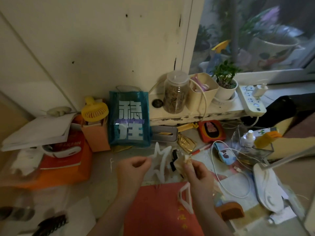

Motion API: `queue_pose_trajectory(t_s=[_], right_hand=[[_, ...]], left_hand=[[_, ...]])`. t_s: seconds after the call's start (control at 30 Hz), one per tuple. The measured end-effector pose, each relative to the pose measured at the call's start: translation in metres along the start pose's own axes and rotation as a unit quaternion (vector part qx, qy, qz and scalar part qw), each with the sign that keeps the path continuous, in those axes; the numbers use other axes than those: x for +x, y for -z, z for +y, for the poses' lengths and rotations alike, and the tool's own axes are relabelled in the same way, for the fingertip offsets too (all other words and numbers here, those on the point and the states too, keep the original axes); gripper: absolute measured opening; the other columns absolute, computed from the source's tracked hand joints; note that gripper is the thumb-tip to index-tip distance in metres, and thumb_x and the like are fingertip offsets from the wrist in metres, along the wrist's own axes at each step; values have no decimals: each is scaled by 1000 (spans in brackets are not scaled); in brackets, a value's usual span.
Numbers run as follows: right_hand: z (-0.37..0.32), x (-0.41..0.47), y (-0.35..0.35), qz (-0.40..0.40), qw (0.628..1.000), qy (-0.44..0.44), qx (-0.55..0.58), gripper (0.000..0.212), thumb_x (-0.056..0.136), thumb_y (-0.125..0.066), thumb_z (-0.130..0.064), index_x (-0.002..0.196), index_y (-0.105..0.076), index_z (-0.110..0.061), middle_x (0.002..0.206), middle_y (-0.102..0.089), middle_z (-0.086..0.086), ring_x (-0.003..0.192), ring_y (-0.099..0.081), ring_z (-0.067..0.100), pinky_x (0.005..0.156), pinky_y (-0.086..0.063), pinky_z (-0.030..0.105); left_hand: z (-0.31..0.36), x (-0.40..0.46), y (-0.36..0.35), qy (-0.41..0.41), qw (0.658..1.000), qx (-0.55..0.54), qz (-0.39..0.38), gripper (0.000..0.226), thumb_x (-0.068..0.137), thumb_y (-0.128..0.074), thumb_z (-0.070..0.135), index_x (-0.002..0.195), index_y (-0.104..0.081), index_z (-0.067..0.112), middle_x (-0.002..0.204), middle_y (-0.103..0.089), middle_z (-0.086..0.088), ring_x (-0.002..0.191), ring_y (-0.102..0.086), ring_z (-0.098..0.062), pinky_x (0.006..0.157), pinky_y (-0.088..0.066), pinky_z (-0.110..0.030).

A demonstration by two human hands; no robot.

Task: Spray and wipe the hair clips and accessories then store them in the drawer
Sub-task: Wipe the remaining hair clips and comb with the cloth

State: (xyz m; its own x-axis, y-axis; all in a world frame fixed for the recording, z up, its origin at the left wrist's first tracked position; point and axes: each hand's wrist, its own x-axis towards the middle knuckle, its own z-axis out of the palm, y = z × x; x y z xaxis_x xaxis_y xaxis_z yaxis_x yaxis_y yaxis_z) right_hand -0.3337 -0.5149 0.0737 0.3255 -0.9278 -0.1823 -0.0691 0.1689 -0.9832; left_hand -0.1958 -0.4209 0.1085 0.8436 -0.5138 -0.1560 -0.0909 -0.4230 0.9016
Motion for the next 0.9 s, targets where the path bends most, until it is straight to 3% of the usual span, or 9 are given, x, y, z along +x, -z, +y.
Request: queue_pose_trajectory(t_s=[0.17,0.27,0.37,0.47,0.6,0.73,0.9], right_hand=[[-30,-8,-9,-6,994,-23,108,6,85,-65,-17,88,-69,-13,84,-71,11,84,-66,32,78,-53,49],[-46,-17,-9,-39,984,-47,166,20,81,-64,-27,90,-70,-10,81,-71,9,75,-66,25,71,-54,41],[-55,-21,-4,-56,974,-81,203,31,81,-58,-36,87,-73,-9,87,-70,17,82,-64,26,79,-50,42],[-59,-23,1,-89,965,-102,226,31,86,-56,-27,95,-71,-2,100,-67,27,90,-61,32,87,-47,47],[-63,-25,3,-105,960,-91,244,26,70,-67,-18,90,-69,-2,89,-67,20,80,-62,28,78,-49,41],[-67,-26,2,-147,951,-104,252,39,68,-68,-14,104,-65,2,98,-67,23,90,-62,32,88,-49,46],[-70,-28,6,-199,948,-99,228,30,68,-73,-17,92,-69,0,91,-64,21,82,-61,29,79,-50,39]], left_hand=[[29,-28,2,-31,999,-35,-8,11,79,-72,19,77,-75,29,66,-71,14,63,-65,1,56,-47,-15],[36,-41,2,-36,998,-46,4,11,77,-73,18,78,-75,29,66,-72,14,62,-65,2,56,-50,-16],[41,-48,6,-49,997,-52,26,16,77,-74,16,74,-74,32,64,-71,13,60,-65,1,56,-51,-14],[47,-54,10,-60,996,-58,44,22,77,-74,16,72,-71,36,64,-71,16,61,-65,1,57,-50,-14],[54,-63,13,-75,994,-67,50,21,76,-74,13,74,-72,33,64,-70,18,63,-65,3,56,-46,-7],[57,-67,16,-93,993,-58,44,21,75,-75,10,71,-73,31,63,-70,17,61,-64,3,56,-46,-7],[62,-70,22,-104,993,-45,28,13,77,-74,13,77,-76,26,68,-73,12,67,-66,2,59,-49,-8]])
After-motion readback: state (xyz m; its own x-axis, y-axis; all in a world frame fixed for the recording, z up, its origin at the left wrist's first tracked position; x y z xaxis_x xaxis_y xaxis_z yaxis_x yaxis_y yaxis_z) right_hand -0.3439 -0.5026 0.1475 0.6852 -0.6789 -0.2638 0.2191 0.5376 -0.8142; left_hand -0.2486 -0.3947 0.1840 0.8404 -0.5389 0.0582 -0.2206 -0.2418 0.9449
